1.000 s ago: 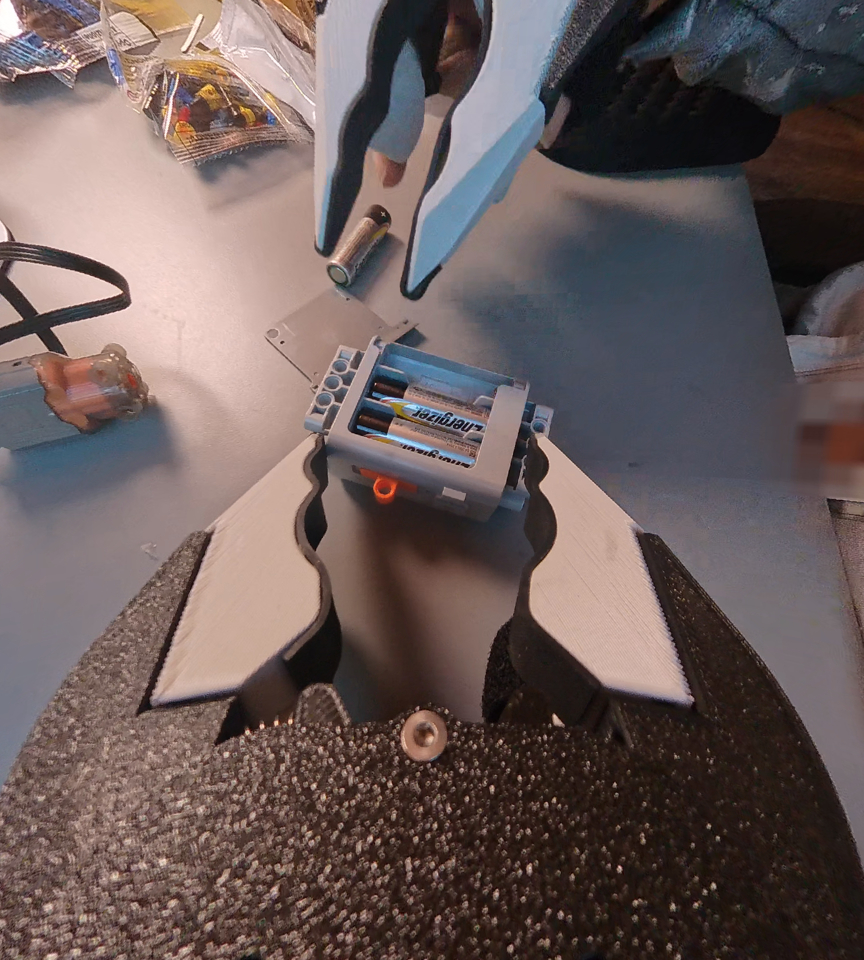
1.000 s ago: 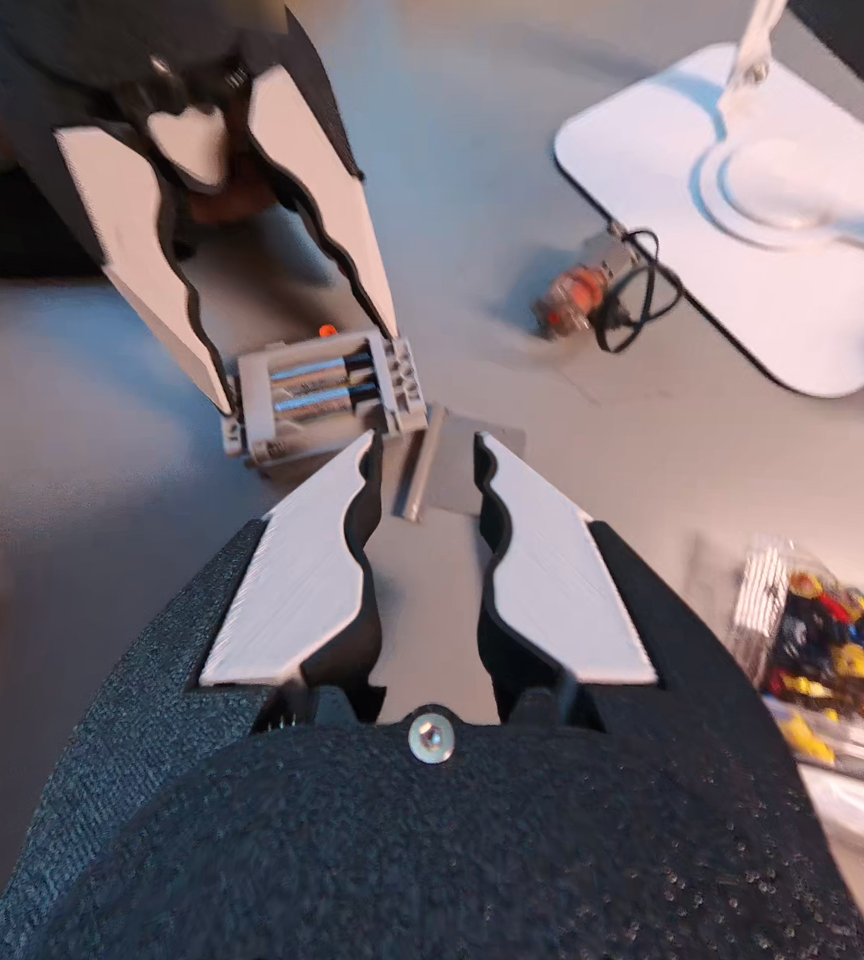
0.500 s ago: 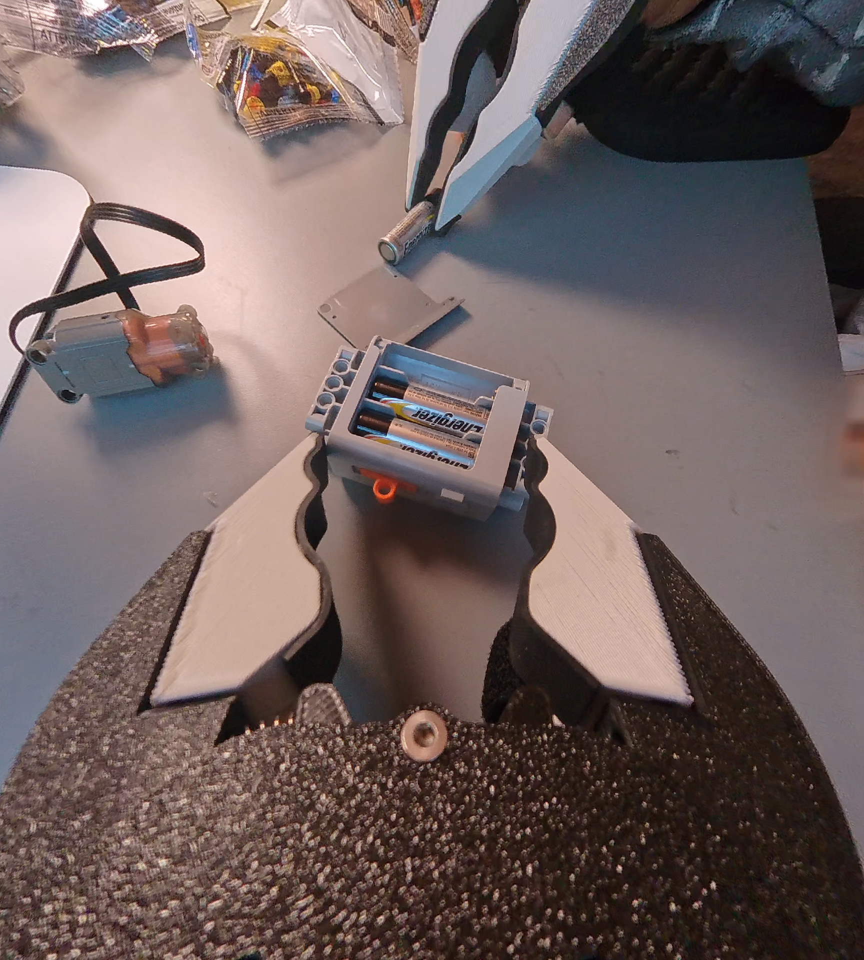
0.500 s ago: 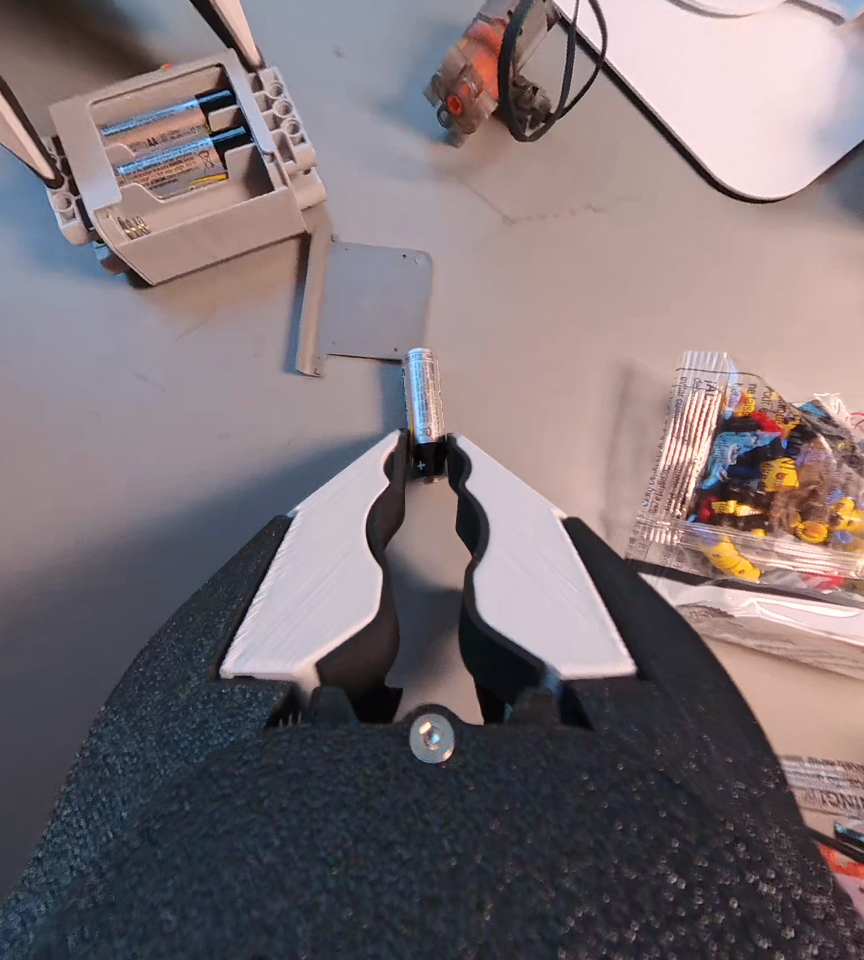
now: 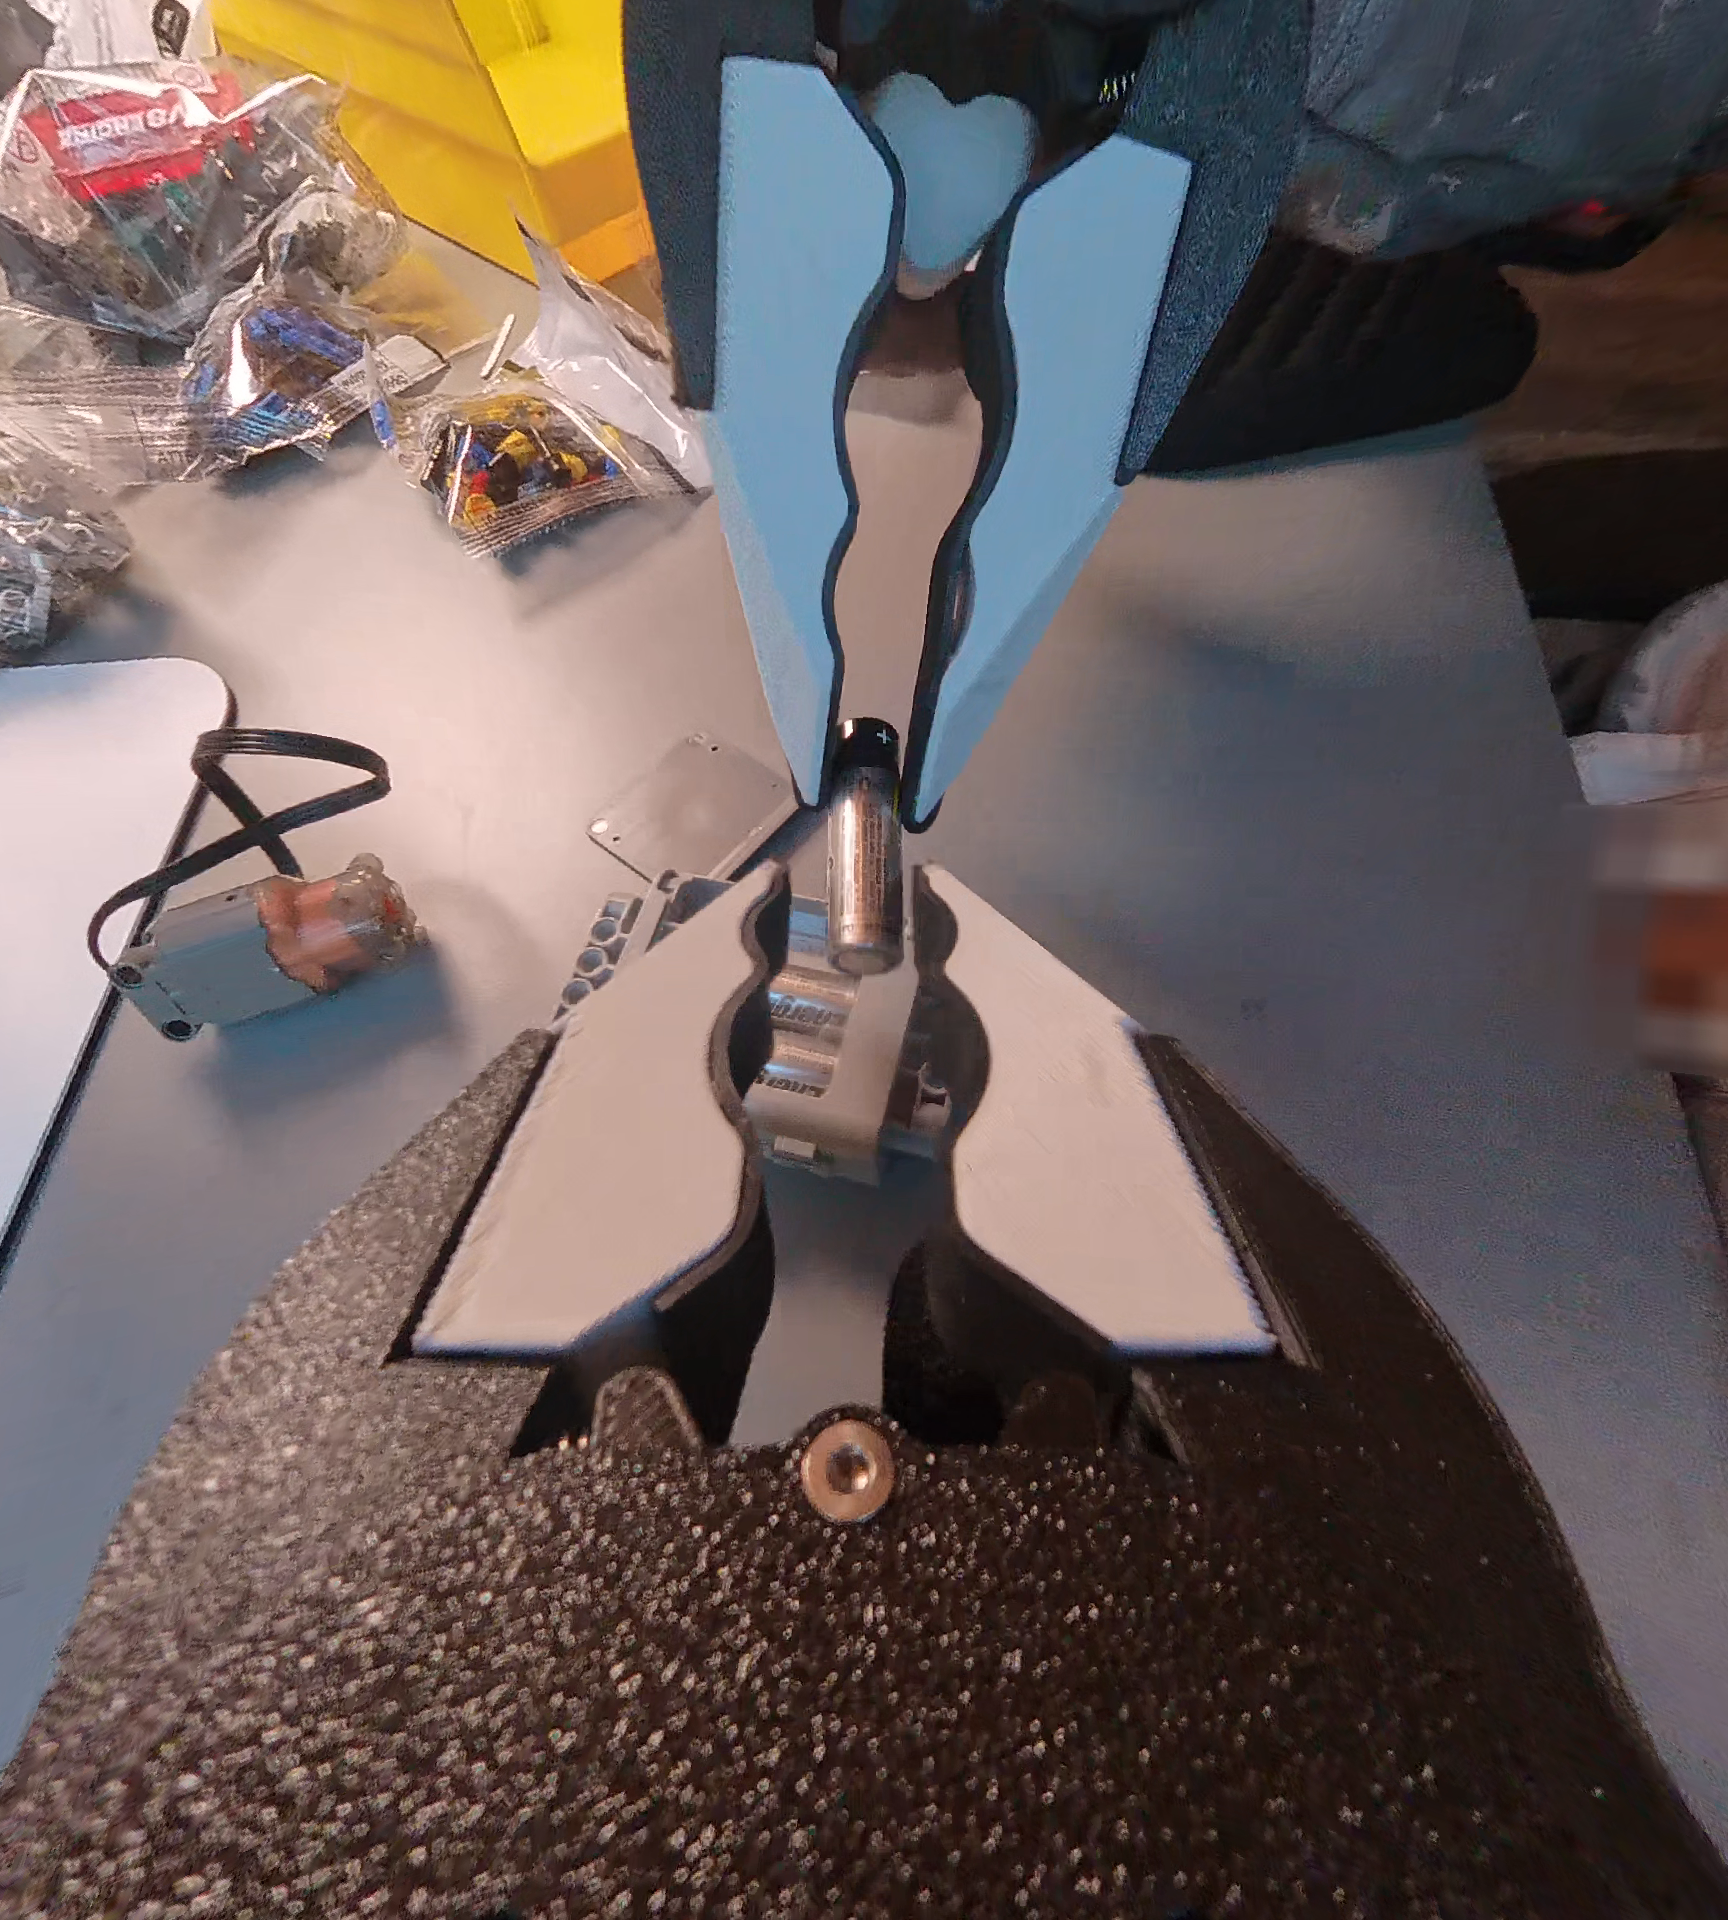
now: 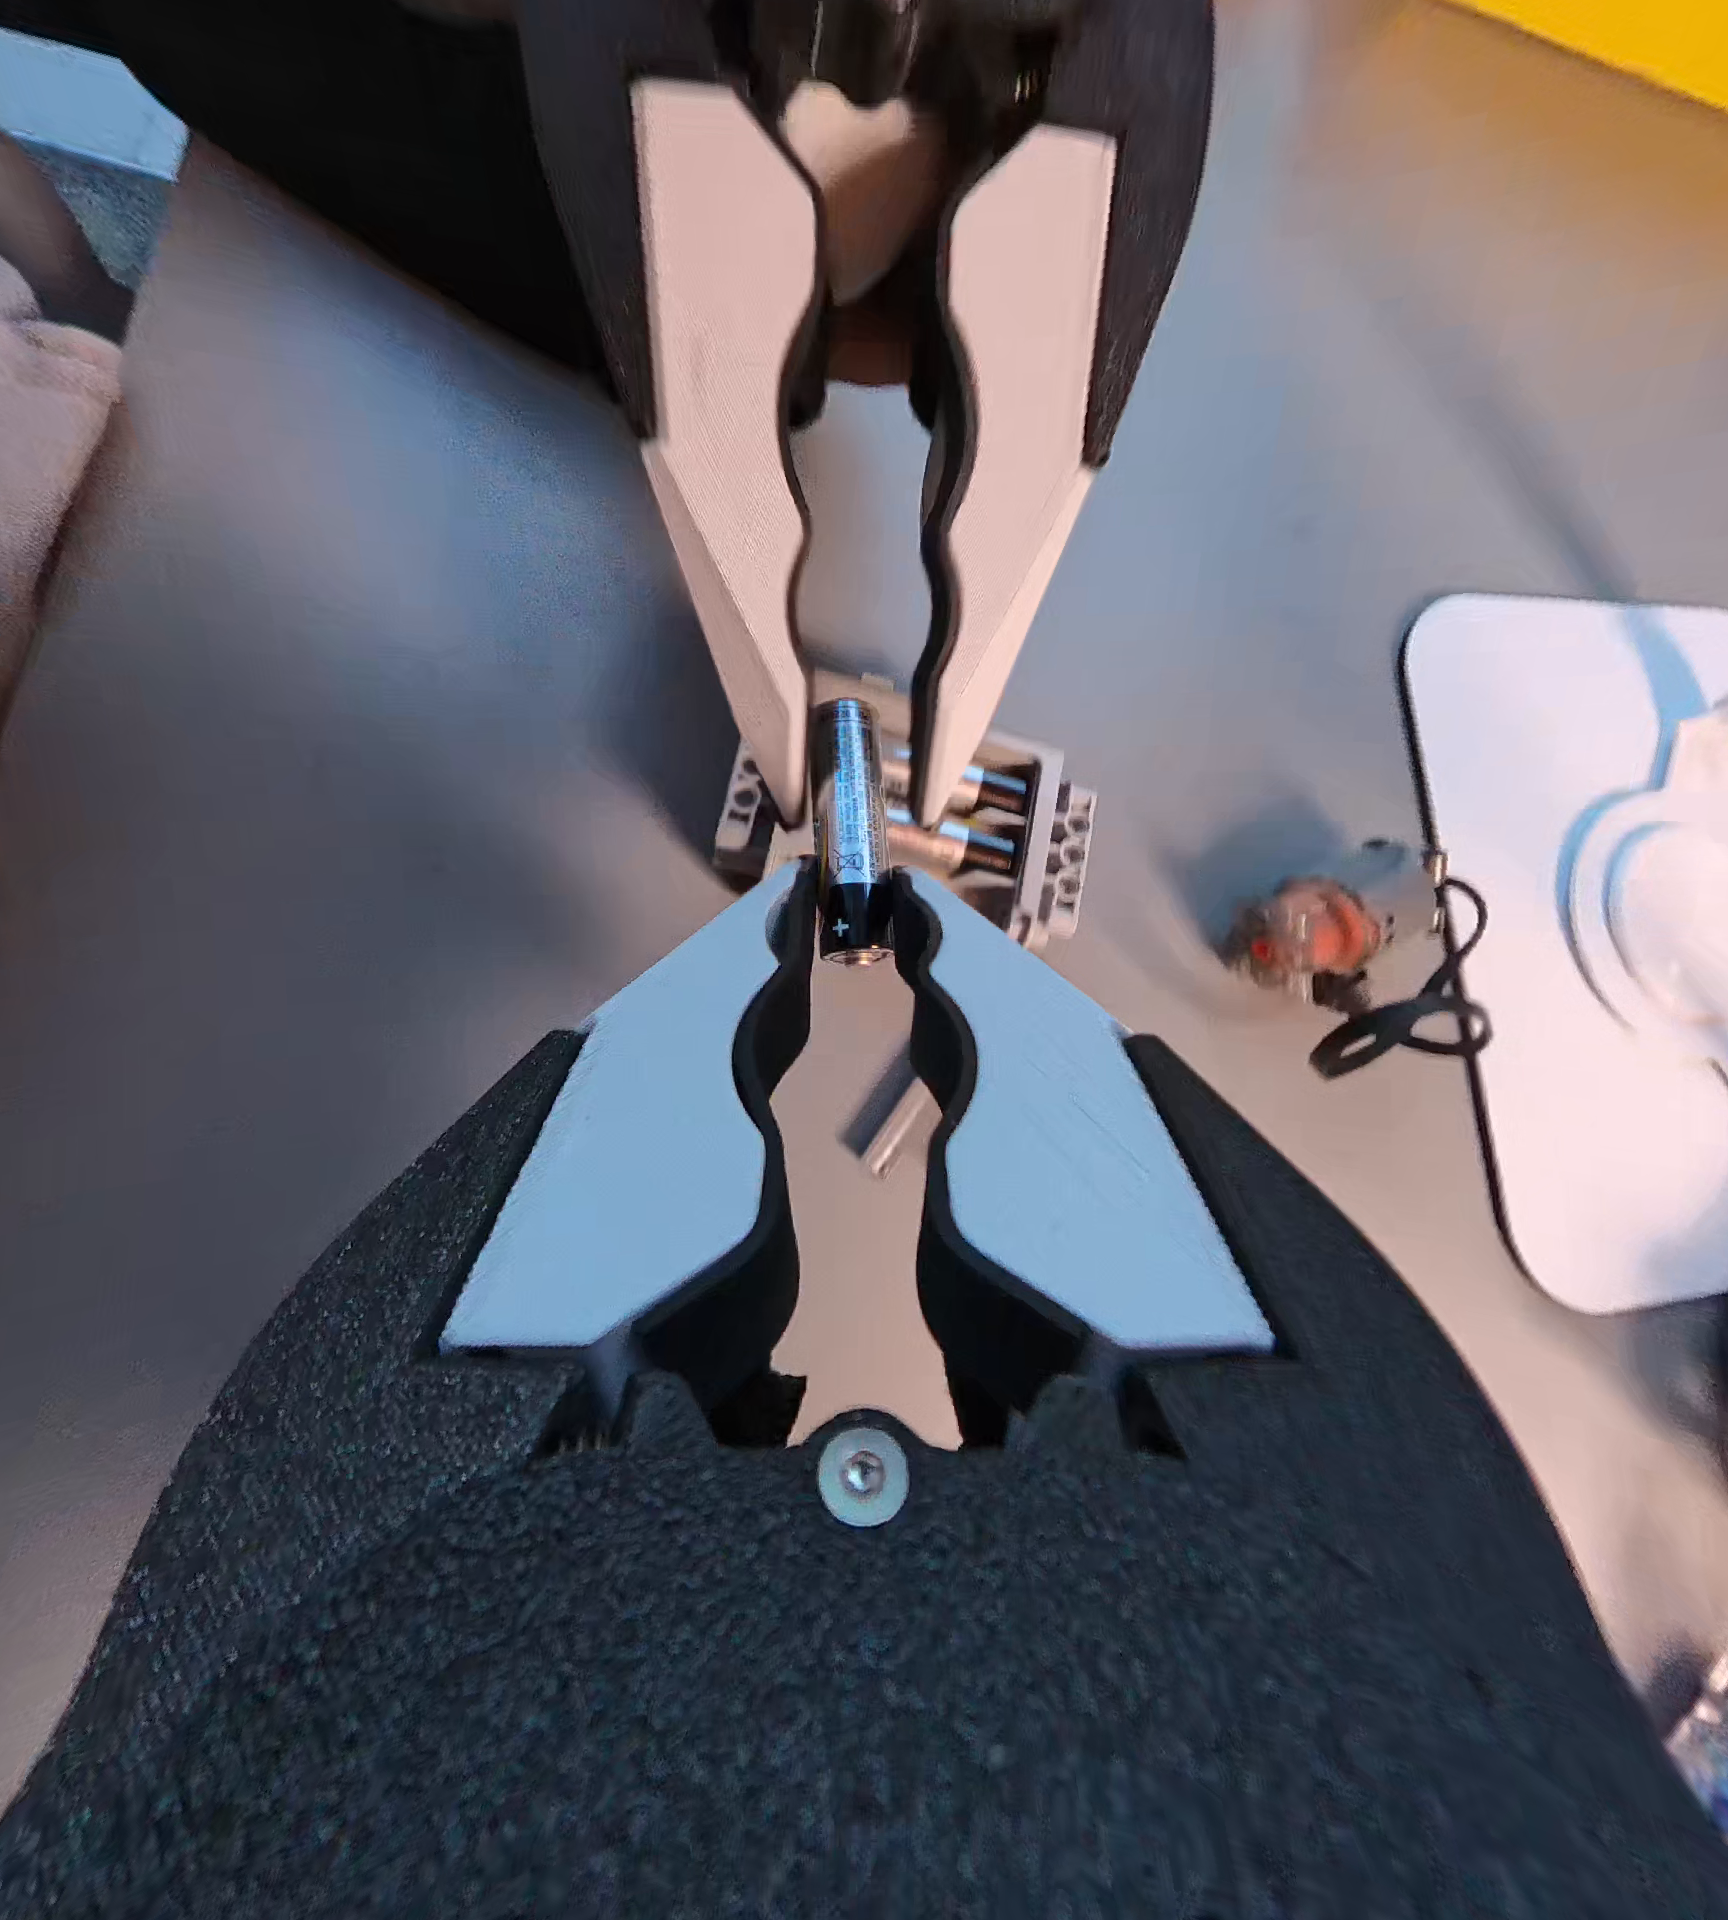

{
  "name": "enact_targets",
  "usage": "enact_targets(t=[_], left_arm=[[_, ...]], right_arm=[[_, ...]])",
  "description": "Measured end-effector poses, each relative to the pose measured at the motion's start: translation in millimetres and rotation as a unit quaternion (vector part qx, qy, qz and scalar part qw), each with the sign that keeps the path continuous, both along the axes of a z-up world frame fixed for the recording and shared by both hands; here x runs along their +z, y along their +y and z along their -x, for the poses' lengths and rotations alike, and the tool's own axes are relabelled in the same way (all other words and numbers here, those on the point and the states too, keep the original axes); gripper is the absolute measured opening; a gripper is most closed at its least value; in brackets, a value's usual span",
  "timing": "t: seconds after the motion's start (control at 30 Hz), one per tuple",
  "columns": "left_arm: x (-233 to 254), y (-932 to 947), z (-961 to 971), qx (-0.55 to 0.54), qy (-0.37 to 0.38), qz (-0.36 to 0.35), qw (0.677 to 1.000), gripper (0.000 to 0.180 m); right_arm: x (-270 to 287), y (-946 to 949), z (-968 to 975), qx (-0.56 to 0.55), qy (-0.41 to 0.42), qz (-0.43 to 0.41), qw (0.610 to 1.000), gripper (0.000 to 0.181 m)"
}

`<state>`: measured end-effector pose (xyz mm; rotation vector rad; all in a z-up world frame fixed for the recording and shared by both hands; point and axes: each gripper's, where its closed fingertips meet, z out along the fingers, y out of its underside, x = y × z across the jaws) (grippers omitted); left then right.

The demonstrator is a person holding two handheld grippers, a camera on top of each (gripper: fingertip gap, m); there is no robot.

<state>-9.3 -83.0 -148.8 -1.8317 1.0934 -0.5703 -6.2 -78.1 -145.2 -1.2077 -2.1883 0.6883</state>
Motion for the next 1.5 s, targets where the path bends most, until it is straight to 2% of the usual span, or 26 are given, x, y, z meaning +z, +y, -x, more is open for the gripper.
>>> enact_targets(t=[0.03, 0.1, 0.17, 0.23, 0.33, 0.4, 0.43, 0.6, 0.73, 0.77, 0.87, 0.93, 1.0, 1.03, 1.17, 1.3, 1.37, 1.5], left_arm=[[0.8, 0.4, 0.4, 0.002, -0.002, -0.004, 1.000, 0.012], [3.8, 7.0, 5.3, 0.026, -0.016, -0.005, 1.000, 0.012], [10.6, 14.3, 10.9, 0.045, -0.041, -0.005, 0.998, 0.012], [21.9, 23.4, 17.4, 0.061, -0.091, 0.001, 0.994, 0.011], [42.1, 34.6, 25.1, 0.063, -0.184, 0.023, 0.981, 0.011], [51.4, 38.8, 23.5, 0.049, -0.221, 0.025, 0.974, 0.011], [55.0, 41.0, 20.0, 0.042, -0.234, 0.027, 0.971, 0.011], [76.1, 56.7, 4.3, 0.017, -0.295, 0.028, 0.955, 0.011], [67.0, 54.2, 7.5, 0.017, -0.297, 0.033, 0.954, 0.011], [65.1, 53.5, 10.3, 0.023, -0.304, 0.039, 0.952, 0.011], [59.4, 51.9, 24.1, 0.042, -0.277, 0.028, 0.960, 0.012], [64.5, 49.9, 32.3, 0.047, -0.272, 0.003, 0.961, 0.000], [67.3, 48.5, 32.2, 0.044, -0.276, 0.004, 0.960, 0.000], [64.6, 47.1, 29.9, 0.040, -0.271, 0.013, 0.962, 0.000], [45.0, 57.4, 45.0, 0.095, -0.195, 0.005, 0.976, 0.000], [17.3, 86.3, 97.9, 0.232, -0.105, 0.005, 0.967, 0.000], [8.7, 91.2, 113.3, 0.260, -0.099, 0.026, 0.960, 0.015], [-29.2, 87.6, 124.6, 0.278, -0.051, 0.112, 0.953, 0.042]], right_arm=[[3.0, 0.1, 4.5, 0.008, 0.003, 0.000, 1.000, 0.013], [7.5, 6.7, 10.7, 0.020, 0.010, -0.006, 1.000, 0.013], [14.6, 13.3, 17.5, 0.022, 0.039, 0.027, 0.999, 0.013], [28.6, 21.6, 26.8, 0.012, 0.104, 0.088, 0.991, 0.015], [54.2, 32.3, 34.9, -0.007, 0.207, 0.210, 0.955, 0.023], [64.7, 38.6, 33.8, -0.020, 0.245, 0.277, 0.929, 0.016], [68.6, 42.9, 31.3, -0.025, 0.257, 0.289, 0.922, 0.012], [89.0, 59.6, 14.3, -0.038, 0.292, 0.328, 0.897, 0.011], [76.6, 57.2, 16.1, -0.043, 0.272, 0.317, 0.908, 0.010], [73.0, 56.9, 17.1, -0.044, 0.264, 0.308, 0.913, 0.000], [73.2, 53.7, 12.2, -0.024, 0.242, 0.314, 0.918, 0.000], [63.0, 51.6, 11.7, -0.023, 0.206, 0.295, 0.933, 0.000], [58.4, 48.4, 15.2, -0.024, 0.208, 0.281, 0.937, 0.000], [55.8, 47.0, 17.1, -0.027, 0.208, 0.281, 0.936, 0.008], [21.1, 48.1, 16.0, -0.032, 0.145, 0.223, 0.963, 0.010], [16.4, 53.1, 19.0, -0.050, 0.146, 0.234, 0.960, 0.012], [12.9, 55.9, 19.0, -0.055, 0.145, 0.225, 0.962, 0.014], [11.0, 58.3, 20.2, -0.065, 0.149, 0.223, 0.961, 0.014]])
